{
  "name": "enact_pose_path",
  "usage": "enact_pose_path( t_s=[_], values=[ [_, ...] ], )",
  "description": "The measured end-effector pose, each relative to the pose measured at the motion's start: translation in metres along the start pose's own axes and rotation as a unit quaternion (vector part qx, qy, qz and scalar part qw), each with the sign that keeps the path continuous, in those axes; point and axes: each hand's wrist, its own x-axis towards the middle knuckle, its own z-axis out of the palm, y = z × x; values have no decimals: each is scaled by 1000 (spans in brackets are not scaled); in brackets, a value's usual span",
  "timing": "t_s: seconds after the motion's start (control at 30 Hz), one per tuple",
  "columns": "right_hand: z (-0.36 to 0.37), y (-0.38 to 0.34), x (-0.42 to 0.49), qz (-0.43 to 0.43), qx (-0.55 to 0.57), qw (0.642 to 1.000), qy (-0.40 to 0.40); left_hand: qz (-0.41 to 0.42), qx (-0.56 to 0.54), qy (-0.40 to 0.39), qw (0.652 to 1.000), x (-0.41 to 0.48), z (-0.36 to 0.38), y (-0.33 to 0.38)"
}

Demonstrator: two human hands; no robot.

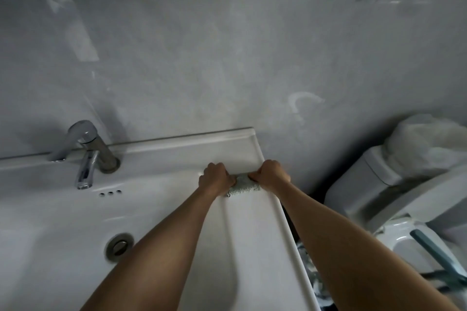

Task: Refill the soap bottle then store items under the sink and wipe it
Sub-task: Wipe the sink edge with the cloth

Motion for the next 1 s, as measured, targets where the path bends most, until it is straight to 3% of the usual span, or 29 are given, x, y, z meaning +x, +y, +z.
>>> enact_pose_path(
  t_s=[0.1,0.27,0.5,0.8,1.0],
  values=[
    [-5,0,-4,-4,-4,1000,-9,3,0,-15,1000,-4,-5,3],
    [-30,-8,-10,-32,76,996,-38,15,-100,-38,994,-13,-37,9],
    [-82,-52,-27,-60,196,978,38,42,-205,27,978,-36,-112,32],
    [-142,-112,-71,-162,323,918,165,102,-248,144,953,-84,-204,58],
    [-188,-134,-108,-265,405,843,234,183,-240,219,928,-125,-254,85]
  ],
)
